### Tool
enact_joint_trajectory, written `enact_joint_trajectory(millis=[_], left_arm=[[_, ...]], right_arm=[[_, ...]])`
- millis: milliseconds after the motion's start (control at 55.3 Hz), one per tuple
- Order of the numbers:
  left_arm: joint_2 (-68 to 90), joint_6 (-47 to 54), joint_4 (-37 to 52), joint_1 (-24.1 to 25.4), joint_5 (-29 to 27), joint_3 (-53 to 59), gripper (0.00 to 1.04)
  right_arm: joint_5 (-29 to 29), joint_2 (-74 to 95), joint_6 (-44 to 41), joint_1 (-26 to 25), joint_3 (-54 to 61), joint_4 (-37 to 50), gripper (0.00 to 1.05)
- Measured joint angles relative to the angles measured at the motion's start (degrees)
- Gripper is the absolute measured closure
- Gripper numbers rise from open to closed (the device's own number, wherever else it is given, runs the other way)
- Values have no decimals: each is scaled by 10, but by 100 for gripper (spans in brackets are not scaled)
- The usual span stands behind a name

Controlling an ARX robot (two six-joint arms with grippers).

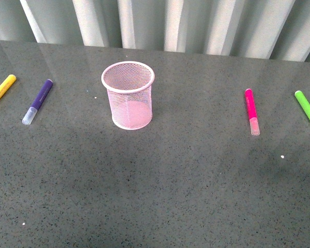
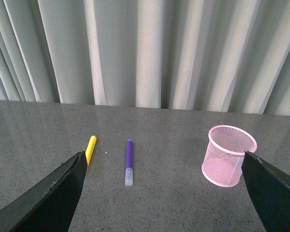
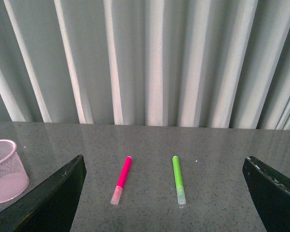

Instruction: Insert purple and pink pens into pink cup

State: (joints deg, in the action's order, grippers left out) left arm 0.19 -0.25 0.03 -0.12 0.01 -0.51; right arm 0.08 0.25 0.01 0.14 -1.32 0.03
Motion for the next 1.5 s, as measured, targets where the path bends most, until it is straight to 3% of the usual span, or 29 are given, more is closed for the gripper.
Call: enact_joint_trajectory(millis=[1500], left_arm=[[0,0,0,0,0,0,7]], right_arm=[[0,0,0,0,0,0,7]])
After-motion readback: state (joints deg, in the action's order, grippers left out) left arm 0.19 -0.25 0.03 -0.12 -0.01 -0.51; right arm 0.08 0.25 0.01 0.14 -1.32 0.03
